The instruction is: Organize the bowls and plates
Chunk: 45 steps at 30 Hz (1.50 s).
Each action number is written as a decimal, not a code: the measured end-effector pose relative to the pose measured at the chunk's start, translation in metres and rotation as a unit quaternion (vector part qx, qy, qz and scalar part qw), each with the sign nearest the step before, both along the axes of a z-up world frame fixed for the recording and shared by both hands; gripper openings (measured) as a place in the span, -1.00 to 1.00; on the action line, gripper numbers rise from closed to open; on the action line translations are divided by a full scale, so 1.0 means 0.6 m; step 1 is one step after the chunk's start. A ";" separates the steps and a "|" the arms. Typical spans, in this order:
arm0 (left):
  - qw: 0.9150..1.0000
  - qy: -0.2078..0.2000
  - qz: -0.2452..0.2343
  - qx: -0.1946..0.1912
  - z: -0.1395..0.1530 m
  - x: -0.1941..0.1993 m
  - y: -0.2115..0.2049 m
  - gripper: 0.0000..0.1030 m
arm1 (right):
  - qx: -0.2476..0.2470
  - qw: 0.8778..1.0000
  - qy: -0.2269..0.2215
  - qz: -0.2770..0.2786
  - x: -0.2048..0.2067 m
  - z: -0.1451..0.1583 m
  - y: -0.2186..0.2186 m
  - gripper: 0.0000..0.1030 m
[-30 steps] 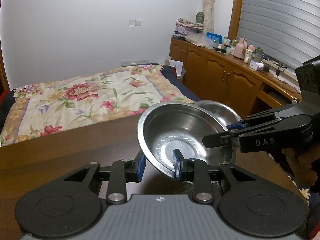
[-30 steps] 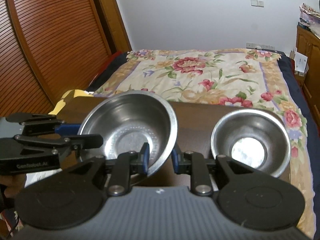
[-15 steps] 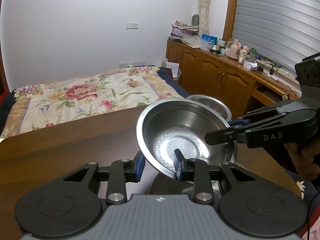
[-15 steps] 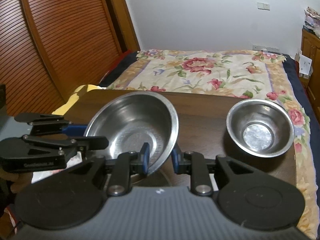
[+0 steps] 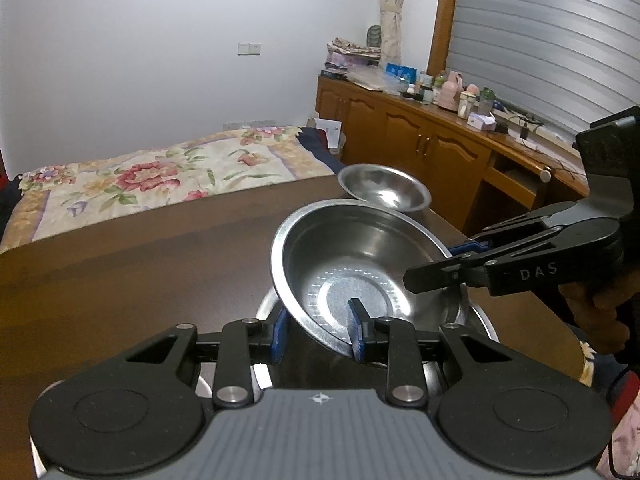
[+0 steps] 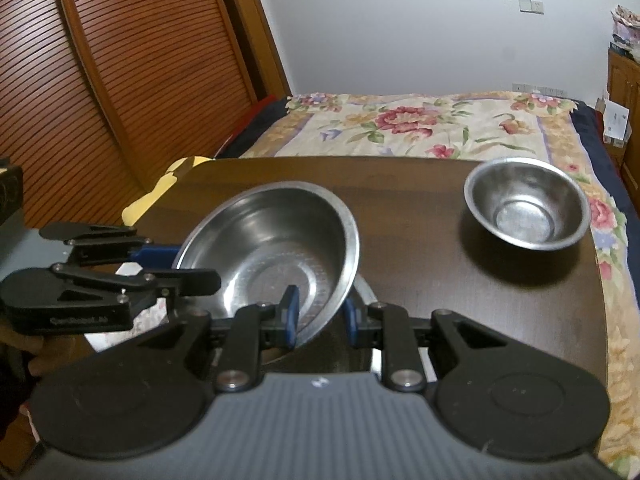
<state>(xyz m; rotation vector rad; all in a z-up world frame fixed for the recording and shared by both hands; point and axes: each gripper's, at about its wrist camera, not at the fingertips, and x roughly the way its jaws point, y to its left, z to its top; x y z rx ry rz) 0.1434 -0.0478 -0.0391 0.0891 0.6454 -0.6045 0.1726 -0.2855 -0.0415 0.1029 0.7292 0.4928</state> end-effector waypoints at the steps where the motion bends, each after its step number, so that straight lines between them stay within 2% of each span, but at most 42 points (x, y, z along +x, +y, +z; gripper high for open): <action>1: 1.000 0.001 -0.001 0.001 -0.003 -0.005 0.000 -0.40 | -0.001 1.000 0.001 0.000 -0.003 -0.003 0.000 -0.52; 11: 1.000 -0.004 -0.007 0.026 -0.021 -0.033 0.001 -0.40 | -0.011 1.000 0.002 0.009 -0.030 -0.016 0.009 -0.53; 19: 0.999 -0.015 -0.008 0.051 -0.032 -0.036 -0.012 -0.38 | -0.050 0.999 -0.009 0.007 -0.037 -0.022 0.020 -0.54; 24: 0.998 -0.016 -0.011 0.057 -0.035 -0.039 -0.013 -0.37 | -0.051 0.999 -0.009 0.009 -0.038 -0.025 0.020 -0.54; 34: 0.995 -0.036 -0.011 0.088 -0.045 -0.044 -0.028 -0.37 | -0.102 0.994 -0.040 0.017 -0.045 -0.025 0.039 -0.54; 45: 0.995 -0.037 -0.003 0.089 -0.049 -0.040 -0.027 -0.39 | -0.111 0.992 -0.043 0.026 -0.045 -0.022 0.039 -0.54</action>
